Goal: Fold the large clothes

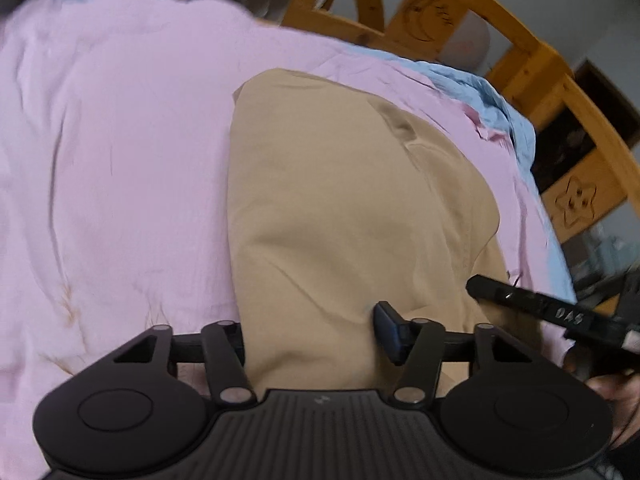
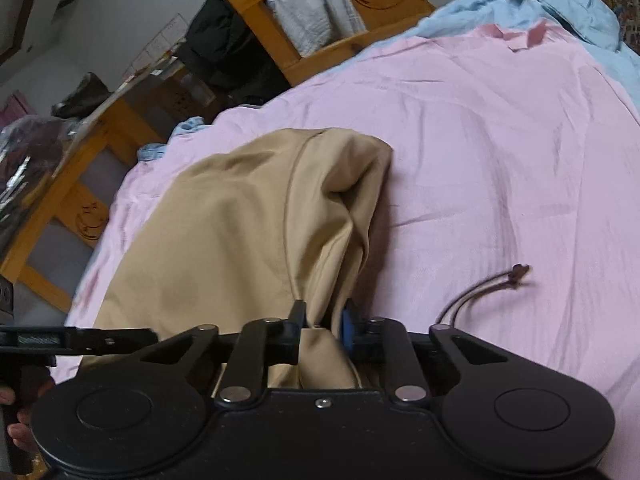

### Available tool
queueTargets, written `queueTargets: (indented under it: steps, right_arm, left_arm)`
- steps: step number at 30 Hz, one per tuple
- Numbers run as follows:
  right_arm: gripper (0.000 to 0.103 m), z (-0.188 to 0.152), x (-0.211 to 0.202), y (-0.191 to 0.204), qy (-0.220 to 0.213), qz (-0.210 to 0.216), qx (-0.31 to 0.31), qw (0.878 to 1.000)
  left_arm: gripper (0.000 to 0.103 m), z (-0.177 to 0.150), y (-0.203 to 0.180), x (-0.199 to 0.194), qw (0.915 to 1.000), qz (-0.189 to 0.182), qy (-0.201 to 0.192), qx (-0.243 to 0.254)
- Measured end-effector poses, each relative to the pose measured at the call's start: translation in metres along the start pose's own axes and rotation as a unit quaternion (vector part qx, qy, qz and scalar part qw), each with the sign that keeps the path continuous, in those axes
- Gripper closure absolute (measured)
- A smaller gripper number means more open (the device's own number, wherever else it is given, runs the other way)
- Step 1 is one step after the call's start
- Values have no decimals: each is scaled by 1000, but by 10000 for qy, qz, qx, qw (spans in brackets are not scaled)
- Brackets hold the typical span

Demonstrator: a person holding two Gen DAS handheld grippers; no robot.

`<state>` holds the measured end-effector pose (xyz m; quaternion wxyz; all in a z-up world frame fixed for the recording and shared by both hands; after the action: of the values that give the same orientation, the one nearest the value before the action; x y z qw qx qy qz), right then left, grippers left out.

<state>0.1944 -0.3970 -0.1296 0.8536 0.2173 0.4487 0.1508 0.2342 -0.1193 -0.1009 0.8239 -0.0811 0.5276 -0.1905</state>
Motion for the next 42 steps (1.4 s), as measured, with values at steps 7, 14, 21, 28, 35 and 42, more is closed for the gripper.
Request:
queueTargets:
  steps: [7,14,21,28,35,42]
  right_arm:
    - [92,1,-27,34,-159,277,112,9994]
    - [92,21,-35,88,-312,493,-277,9979]
    - [92,71,12,153,-509,989,-462,9927]
    - [92,122,87,195,-559,1229,-598,9890]
    - [92,138,157,195,-318,998,-598,9927]
    - [92,134,185,172,-253,863,-634,9939]
  left_arm:
    - [54,-1,-13,-34,9998,3,-126,176]
    - [54,22,23,-70,9992,-103,-332,179]
    - [54,81,72,-109,9961,489,-712,198]
    - [53,129,129,-102,9923,708,-1019,56]
    - [53,142,167,-49,9942,707,-797,-169]
    - [47,137,185,-16,9944,710,-691,-357]
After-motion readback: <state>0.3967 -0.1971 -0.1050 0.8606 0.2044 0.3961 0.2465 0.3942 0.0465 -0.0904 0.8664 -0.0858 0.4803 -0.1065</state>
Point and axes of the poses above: each gripper's, at about its wrist camera, not at the fingertips, and x roughly the way its jaws point, y to its left, z to its top, the point moved 5 cm from there along x, roughly the way its jaws point, and after that the axes turned 3 degrees about y, right-handed, at the moved point
